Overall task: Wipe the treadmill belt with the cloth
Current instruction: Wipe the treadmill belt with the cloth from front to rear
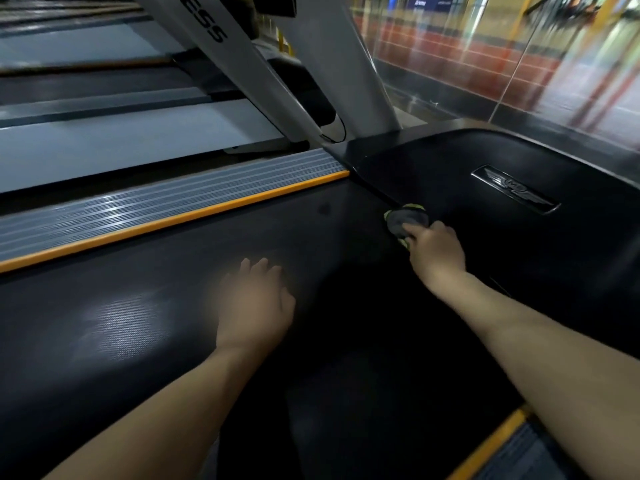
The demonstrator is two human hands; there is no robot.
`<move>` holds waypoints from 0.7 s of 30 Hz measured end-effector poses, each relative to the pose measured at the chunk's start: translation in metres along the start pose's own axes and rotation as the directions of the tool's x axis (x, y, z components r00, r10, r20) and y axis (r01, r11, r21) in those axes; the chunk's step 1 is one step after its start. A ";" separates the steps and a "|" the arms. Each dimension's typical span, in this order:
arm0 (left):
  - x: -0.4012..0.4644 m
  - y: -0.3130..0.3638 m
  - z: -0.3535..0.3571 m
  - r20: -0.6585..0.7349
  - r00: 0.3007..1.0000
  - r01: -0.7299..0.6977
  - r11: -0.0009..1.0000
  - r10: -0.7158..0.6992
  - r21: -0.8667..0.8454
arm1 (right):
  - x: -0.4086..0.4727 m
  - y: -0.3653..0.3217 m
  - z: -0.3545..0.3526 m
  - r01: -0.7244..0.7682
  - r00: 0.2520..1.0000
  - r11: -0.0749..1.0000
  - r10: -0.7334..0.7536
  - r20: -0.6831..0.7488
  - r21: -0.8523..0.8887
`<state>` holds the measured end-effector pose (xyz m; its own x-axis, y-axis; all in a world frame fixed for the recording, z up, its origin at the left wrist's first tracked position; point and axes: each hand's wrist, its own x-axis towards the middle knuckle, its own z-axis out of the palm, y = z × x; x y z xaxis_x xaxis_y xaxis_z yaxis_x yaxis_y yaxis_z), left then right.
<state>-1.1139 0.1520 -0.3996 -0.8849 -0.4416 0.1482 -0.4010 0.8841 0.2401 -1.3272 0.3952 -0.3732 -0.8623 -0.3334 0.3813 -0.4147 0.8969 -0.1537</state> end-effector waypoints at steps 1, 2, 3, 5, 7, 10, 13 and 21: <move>0.000 0.000 0.000 0.000 1.000 0.003 1.000 -0.003 -0.001 | -0.002 -0.004 0.000 -0.045 0.999 0.999 0.045 -0.005 0.011; 0.000 0.000 0.001 -0.003 1.000 0.004 1.000 -0.004 -0.001 | -0.008 -0.017 -0.001 -0.053 0.999 0.998 0.053 -0.006 0.037; 0.000 0.000 0.002 -0.005 1.000 0.003 1.000 -0.003 -0.003 | -0.017 -0.036 -0.001 -0.024 1.000 0.998 0.025 -0.012 0.052; 0.000 0.000 0.001 -0.003 1.000 0.003 1.000 -0.003 -0.009 | -0.044 -0.080 0.004 0.145 0.989 0.983 -0.141 -0.045 0.114; 0.000 0.000 0.001 -0.004 1.000 0.002 1.000 -0.002 -0.015 | -0.071 -0.110 0.005 0.296 0.954 0.938 -0.300 -0.004 0.182; -0.001 -0.001 0.000 -0.001 1.000 -0.006 1.000 0.006 -0.012 | -0.063 -0.095 0.002 0.355 0.930 0.903 -0.367 0.006 0.244; 0.000 0.000 -0.001 -0.005 1.000 -0.006 1.000 0.006 -0.013 | -0.022 -0.034 0.003 0.213 0.977 0.973 -0.213 -0.011 0.085; 0.001 0.000 -0.001 -0.008 1.000 -0.009 1.000 0.009 -0.021 | -0.038 -0.072 0.007 0.037 0.998 0.995 -0.032 -0.049 0.098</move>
<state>-1.1145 0.1515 -0.3985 -0.8863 -0.4352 0.1583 -0.3880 0.8845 0.2592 -1.2667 0.3415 -0.3829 -0.8331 -0.3471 0.4306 -0.4725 0.8513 -0.2280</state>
